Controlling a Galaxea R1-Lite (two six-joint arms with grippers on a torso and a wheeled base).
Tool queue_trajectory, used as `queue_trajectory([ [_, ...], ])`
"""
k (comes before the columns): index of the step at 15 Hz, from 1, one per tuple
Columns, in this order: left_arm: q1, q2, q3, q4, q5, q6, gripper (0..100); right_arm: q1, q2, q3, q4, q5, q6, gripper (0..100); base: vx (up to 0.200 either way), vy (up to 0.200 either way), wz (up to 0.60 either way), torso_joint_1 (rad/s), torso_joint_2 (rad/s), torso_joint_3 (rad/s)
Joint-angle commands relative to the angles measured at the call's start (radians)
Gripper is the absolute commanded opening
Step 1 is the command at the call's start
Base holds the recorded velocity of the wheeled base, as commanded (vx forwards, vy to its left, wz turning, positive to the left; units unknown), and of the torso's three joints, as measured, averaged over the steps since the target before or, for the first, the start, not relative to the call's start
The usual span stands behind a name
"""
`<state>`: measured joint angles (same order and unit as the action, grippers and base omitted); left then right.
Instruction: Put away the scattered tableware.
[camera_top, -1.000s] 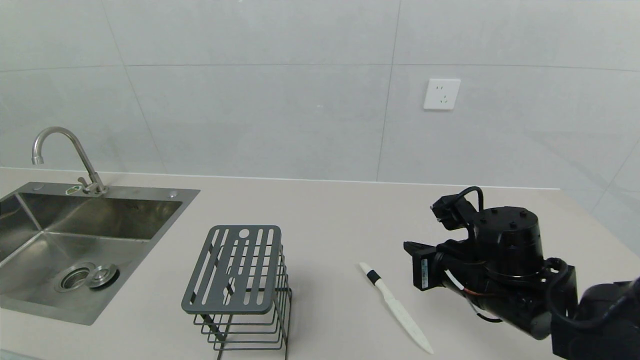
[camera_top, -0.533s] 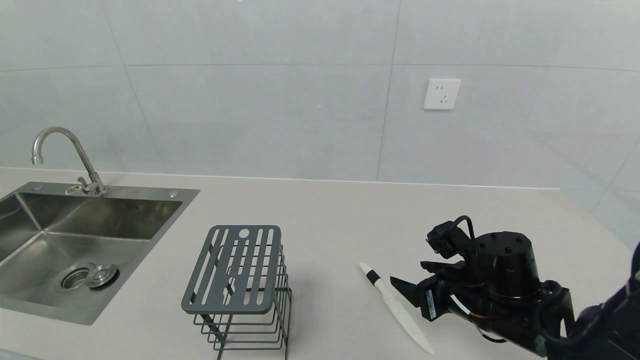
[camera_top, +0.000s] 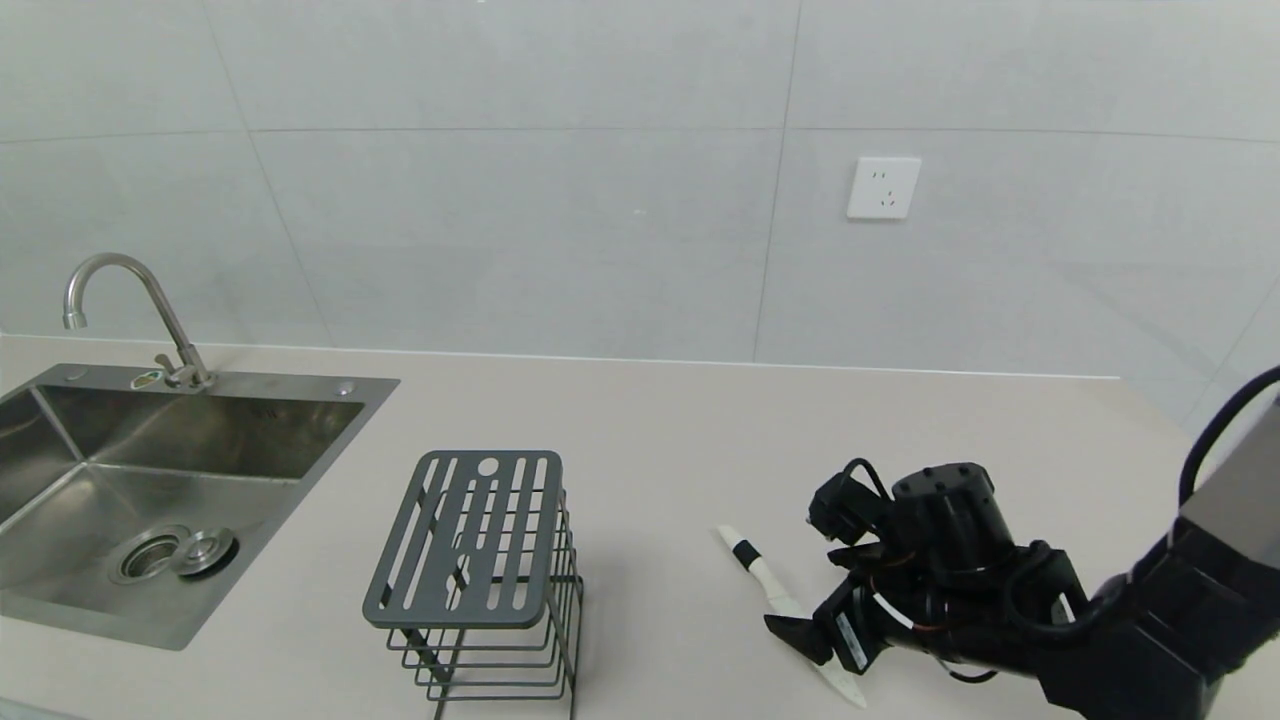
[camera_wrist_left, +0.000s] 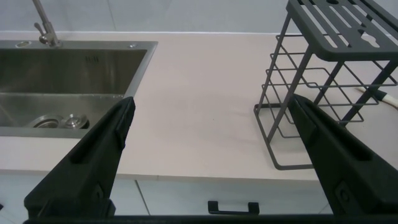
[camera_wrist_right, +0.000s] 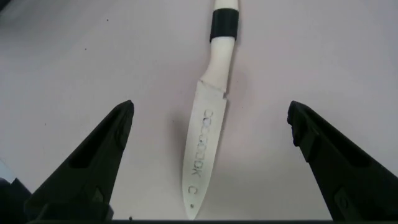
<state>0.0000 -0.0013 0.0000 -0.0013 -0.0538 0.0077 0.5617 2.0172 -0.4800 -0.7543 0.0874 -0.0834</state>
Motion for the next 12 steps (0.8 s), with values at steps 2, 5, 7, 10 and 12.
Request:
queue_trajectory([
  [2,0.000,0.001,0.000,0.000,0.000,0.000,100,0.000,-0.025,-0.144,0.136,0.000,-0.007,100,0.000,0.000,0.00,0.000,0.00,0.000],
  [5,0.000,0.001,0.000,0.000,0.000,0.000,100,-0.002,-0.026,-0.249,0.405,0.015,-0.006,100,0.000,0.000,0.00,0.000,0.00,0.000],
  [7,0.000,0.001,0.000,0.000,0.000,0.000,100,0.001,-0.023,-0.301,0.523,0.014,-0.007,100,0.000,0.000,0.00,0.000,0.00,0.000],
  [10,0.000,0.001,0.000,0.000,0.000,0.000,100,0.029,-0.003,-0.325,0.516,0.006,-0.001,100,0.000,0.000,0.00,0.000,0.00,0.000],
  [12,0.000,0.001,0.000,0.000,0.000,0.000,100,0.029,0.011,-0.322,0.516,-0.003,-0.001,100,0.000,0.000,0.00,0.000,0.00,0.000],
])
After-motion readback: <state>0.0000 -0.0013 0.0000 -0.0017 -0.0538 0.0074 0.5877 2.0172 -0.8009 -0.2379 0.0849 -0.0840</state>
